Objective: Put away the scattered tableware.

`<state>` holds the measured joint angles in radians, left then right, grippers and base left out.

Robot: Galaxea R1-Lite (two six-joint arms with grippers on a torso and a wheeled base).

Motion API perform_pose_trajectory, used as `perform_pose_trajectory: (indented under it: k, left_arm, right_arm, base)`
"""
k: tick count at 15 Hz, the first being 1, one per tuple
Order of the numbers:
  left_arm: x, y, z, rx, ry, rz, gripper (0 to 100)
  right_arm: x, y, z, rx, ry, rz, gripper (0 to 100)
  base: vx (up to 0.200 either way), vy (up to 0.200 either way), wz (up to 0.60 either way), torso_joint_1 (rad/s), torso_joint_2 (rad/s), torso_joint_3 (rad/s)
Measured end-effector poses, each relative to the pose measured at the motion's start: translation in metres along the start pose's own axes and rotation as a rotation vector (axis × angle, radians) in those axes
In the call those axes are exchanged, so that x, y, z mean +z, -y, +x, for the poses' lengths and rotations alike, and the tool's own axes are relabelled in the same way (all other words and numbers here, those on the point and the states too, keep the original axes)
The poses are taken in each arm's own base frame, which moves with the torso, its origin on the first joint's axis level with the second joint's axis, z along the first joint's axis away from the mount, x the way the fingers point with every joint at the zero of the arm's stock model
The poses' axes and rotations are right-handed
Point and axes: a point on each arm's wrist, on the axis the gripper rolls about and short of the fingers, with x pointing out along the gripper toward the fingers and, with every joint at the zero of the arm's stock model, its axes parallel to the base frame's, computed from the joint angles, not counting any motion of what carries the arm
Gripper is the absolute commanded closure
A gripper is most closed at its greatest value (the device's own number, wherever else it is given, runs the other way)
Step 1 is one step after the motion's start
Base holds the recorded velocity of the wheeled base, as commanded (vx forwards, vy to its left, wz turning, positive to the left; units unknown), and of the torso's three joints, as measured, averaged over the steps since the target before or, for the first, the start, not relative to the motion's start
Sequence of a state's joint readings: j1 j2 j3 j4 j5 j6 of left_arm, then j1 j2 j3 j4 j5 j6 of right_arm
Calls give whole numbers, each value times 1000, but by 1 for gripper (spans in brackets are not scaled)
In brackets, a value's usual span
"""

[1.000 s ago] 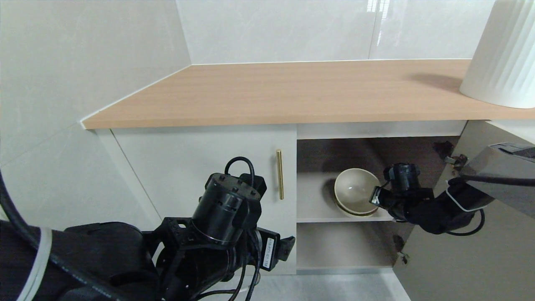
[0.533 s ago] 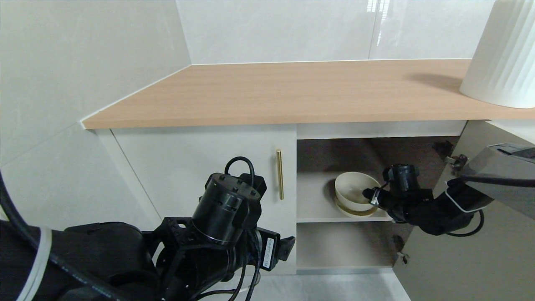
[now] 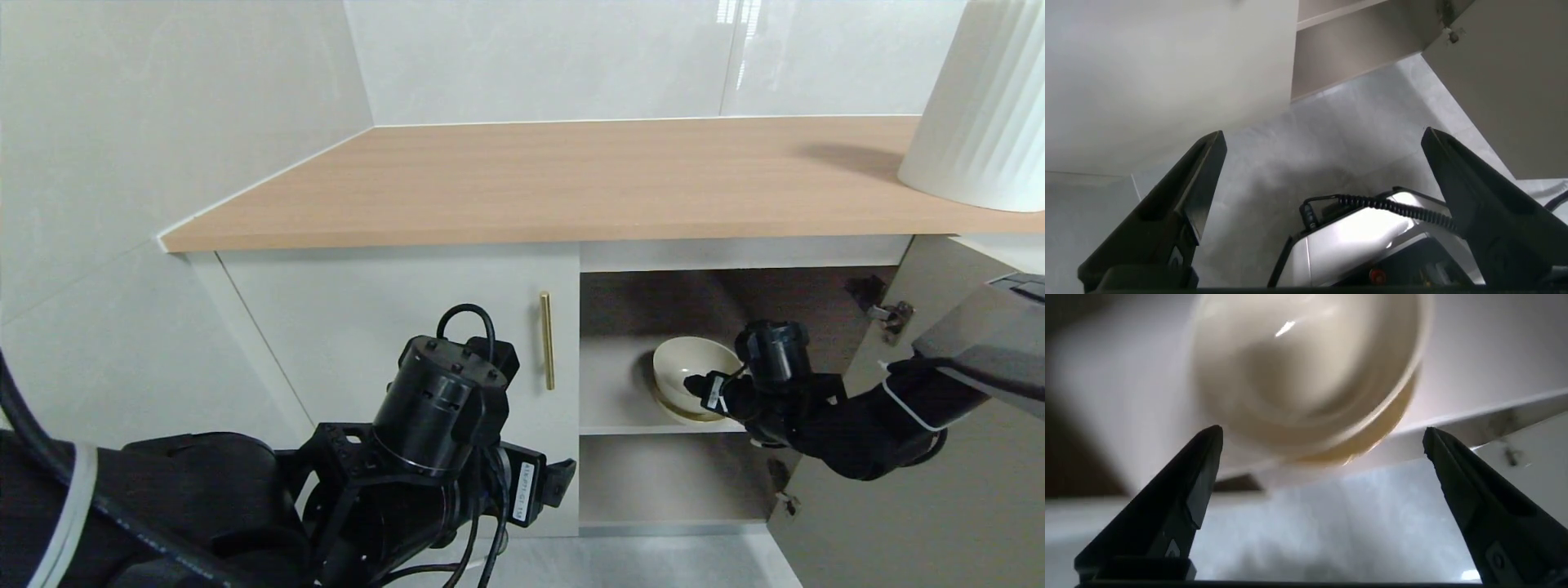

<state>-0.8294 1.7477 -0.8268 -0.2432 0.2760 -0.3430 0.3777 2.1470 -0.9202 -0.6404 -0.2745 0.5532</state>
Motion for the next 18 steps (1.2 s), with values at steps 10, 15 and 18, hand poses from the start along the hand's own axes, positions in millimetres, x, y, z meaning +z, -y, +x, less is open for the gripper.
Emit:
perform_pose_trajectory:
  k: [10, 15, 18]
  left_arm:
    - [0, 0, 0, -1, 1, -1, 0]
    - [0, 0, 0, 0, 1, -1, 0]
    - [1, -1, 0, 4, 1, -3, 0]
  right_arm:
    - [-30, 2, 18, -39, -124, -166, 0]
    - [-30, 4, 42, -86, -97, -157, 0]
    - [-30, 2, 50, -92, -81, -152, 0]
  base:
    - [0, 0, 0, 0, 0, 0]
    - [0, 0, 0, 0, 0, 0]
    - [0, 0, 0, 0, 0, 0]
